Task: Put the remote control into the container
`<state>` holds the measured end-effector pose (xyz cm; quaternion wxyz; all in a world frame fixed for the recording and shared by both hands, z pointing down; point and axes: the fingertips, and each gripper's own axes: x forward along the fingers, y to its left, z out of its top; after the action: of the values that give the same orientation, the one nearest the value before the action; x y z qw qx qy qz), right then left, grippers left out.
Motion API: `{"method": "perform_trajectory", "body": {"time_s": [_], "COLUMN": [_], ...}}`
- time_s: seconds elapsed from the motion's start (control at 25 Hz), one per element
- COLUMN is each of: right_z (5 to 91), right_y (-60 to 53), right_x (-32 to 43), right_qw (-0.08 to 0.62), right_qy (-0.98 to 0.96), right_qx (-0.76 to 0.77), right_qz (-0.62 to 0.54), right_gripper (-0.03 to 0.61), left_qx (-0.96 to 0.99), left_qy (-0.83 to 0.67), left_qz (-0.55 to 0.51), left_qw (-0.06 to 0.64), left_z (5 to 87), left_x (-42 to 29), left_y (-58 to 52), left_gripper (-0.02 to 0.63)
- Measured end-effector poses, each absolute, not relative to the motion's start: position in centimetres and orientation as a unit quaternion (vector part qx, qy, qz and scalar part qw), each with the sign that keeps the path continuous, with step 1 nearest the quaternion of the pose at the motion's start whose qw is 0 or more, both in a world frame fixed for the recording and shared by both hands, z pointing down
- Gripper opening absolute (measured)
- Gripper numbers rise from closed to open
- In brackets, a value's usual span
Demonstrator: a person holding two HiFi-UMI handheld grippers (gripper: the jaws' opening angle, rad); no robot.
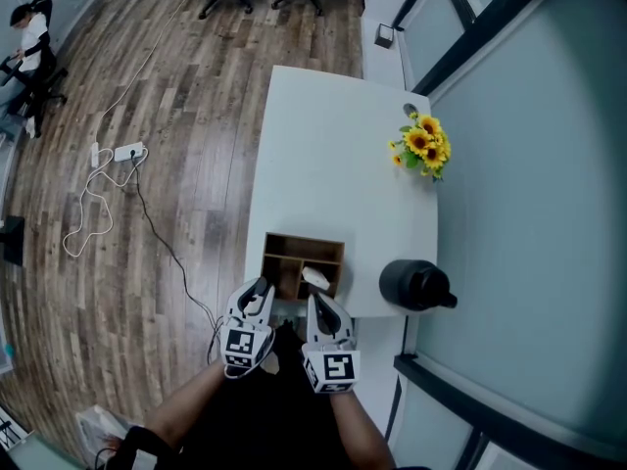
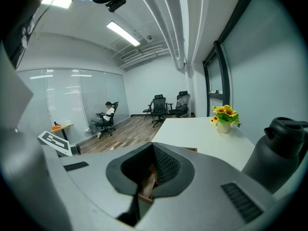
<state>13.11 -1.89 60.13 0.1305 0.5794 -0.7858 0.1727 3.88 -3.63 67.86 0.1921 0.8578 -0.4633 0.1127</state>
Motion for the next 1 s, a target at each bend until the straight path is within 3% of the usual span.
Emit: {"method": "perform_trajectory", "body": {"time_s": [1.0], "right_z": [60.0], "right_y": [-1.9], "right_x": [11.8], "right_qw": [0.133], "right_qy": [-0.793], "right_qx": [0.570], "right_qz": [0.169], "right_gripper": [0.005], "left_qx": [0.852], "left_qy": [-0.473], "left_qz": [0.114], "left_qw": [0.194], "left_z": [66.9], "left_x": [2.1], "left_y": [-3.9], "left_gripper": [0.104]}}
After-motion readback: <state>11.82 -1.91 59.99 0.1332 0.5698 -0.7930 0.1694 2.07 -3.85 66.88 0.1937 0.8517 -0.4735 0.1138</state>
